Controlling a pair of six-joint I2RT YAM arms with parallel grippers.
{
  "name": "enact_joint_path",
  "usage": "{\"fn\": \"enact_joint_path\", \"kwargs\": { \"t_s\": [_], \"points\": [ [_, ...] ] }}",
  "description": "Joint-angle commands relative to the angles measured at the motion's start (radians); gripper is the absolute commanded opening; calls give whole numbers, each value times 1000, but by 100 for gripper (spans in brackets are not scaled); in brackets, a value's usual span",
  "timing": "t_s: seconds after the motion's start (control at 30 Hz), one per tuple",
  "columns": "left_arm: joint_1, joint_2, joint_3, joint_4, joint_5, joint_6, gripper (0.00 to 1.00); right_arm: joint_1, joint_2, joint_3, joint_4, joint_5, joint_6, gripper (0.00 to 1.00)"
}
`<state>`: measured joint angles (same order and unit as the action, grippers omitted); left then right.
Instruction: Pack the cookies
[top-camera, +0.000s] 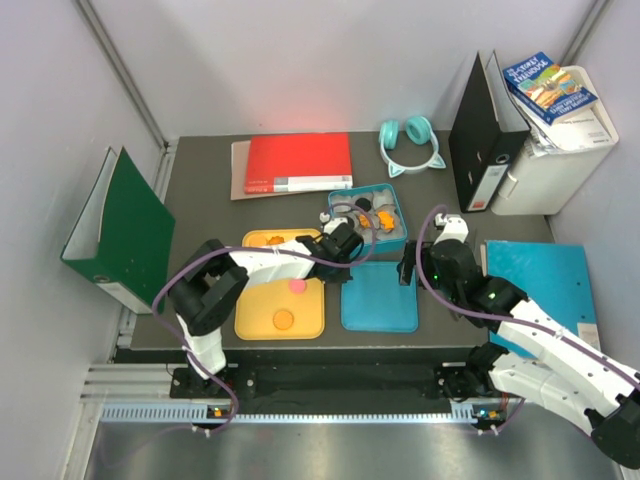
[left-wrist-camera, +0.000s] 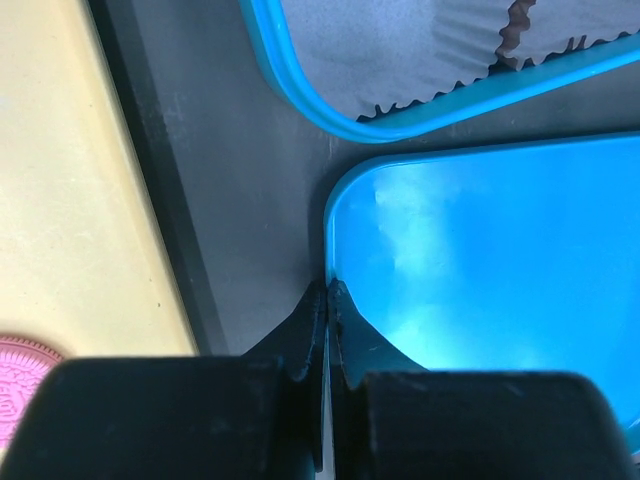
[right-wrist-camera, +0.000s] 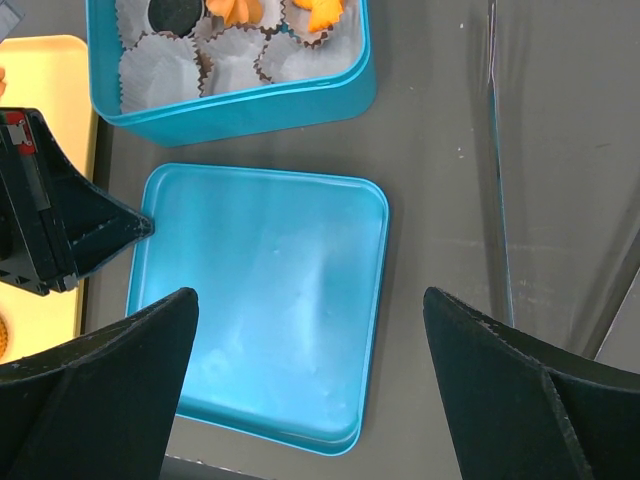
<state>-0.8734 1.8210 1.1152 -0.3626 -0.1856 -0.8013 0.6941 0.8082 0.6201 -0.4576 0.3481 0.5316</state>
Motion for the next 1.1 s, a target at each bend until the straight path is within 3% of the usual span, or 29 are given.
{"fn": "enact_joint_path", "kwargs": {
  "t_s": [0.0,0.53,0.77,1.07],
  "points": [
    [-3,-11,-25,-87,-43,19,0,10,2,10,10,26,-7,93],
    [-3,-413,-83,27,92,97,0,10,-43,263,-89,-21,-12,94],
    [17,-459,-32,57,41,135,0,10,-128,260,-62,2,-12,96],
    [163,-445,5,111,217,133,0,10,-231,184,-32,-32,-19,98]
  ]
}}
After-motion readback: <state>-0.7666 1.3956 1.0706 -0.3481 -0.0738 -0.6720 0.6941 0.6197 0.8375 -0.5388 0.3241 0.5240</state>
